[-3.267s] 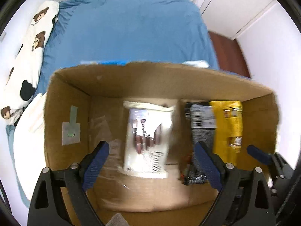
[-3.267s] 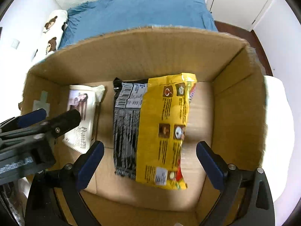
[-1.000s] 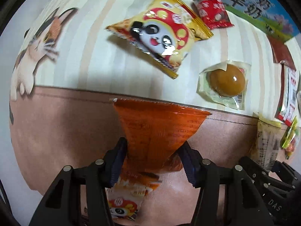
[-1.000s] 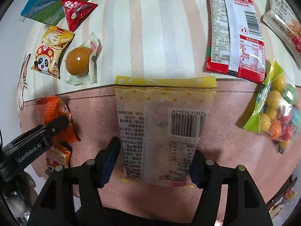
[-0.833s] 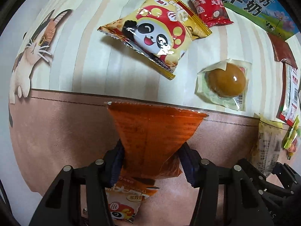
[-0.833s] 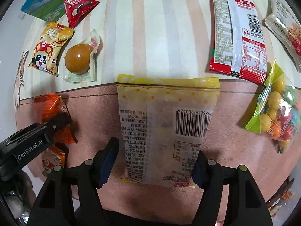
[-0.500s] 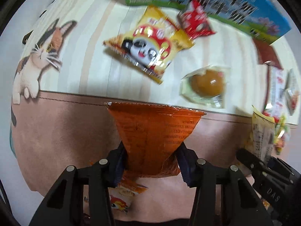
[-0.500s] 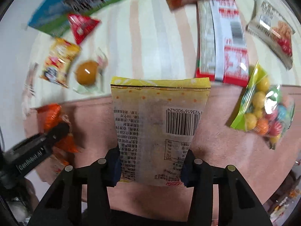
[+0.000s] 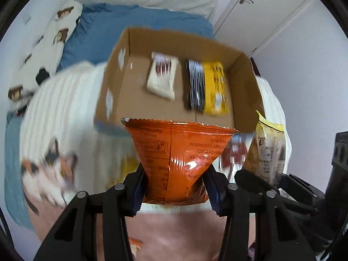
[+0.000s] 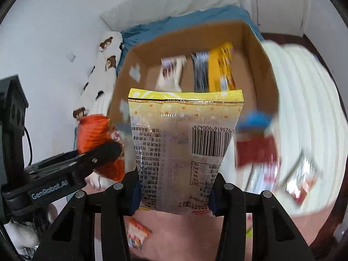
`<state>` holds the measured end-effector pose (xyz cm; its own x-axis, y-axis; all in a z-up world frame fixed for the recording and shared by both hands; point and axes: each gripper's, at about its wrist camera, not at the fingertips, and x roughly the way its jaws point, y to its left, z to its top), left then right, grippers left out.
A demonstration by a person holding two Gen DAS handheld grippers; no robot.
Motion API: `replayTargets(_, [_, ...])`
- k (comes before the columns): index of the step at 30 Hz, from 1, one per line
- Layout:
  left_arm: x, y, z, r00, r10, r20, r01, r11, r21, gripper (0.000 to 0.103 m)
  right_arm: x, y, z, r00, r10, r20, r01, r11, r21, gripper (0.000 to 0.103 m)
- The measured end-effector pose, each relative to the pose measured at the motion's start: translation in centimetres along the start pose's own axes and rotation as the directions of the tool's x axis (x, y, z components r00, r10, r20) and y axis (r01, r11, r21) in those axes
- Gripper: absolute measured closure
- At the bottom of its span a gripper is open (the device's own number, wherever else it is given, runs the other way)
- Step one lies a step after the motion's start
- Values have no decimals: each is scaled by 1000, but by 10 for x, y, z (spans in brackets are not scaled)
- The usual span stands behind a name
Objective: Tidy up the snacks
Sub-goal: 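Carry both bags into the box and release them beside the cookie pack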
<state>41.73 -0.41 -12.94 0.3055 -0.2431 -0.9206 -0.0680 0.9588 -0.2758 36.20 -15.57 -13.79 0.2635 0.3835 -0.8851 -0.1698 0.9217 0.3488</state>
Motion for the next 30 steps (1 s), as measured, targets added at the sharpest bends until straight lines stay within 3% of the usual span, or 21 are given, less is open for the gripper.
replayTargets(6, [34, 21, 74, 993, 11, -122, -15, 999, -31, 57, 40, 6, 98, 997, -56, -57, 55, 998, -20, 53])
replayTargets(10, [72, 35, 102, 974, -2, -228, -15, 997, -73, 57, 77, 3, 130, 989, -89, -115, 86, 996, -26, 53])
replayTargets(15, [124, 46, 118, 929, 3, -371, -40, 995, -91, 57, 130, -7, 129, 971, -125, -203, 123, 992, -23, 53])
replayTargets(18, [147, 50, 115, 908, 30, -417, -72, 994, -86, 57, 151, -15, 124, 962, -112, -248, 114, 993, -6, 53])
replayTargets(23, [170, 50, 108, 878, 14, -479, -60, 995, -82, 56, 176, -26, 123, 944, -83, -320, 95, 995, 24, 53])
replayTargets(24, [173, 50, 106, 867, 15, -498, -64, 995, -80, 56, 183, -28, 122, 934, -80, -348, 98, 995, 33, 49])
replayTargets(26, [176, 52, 105, 861, 4, -509, -58, 994, -91, 56, 191, -29, 123, 911, -92, -403, 113, 993, 30, 21])
replayTargets(27, [175, 53, 106, 866, 3, -500, -56, 994, -91, 55, 191, -30, 123, 912, -96, -400, 116, 993, 26, 6])
replayTargets(30, [169, 55, 110, 881, 12, -474, -61, 994, -88, 28, 187, -33, 126, 917, -94, -388, 117, 993, 35, 5])
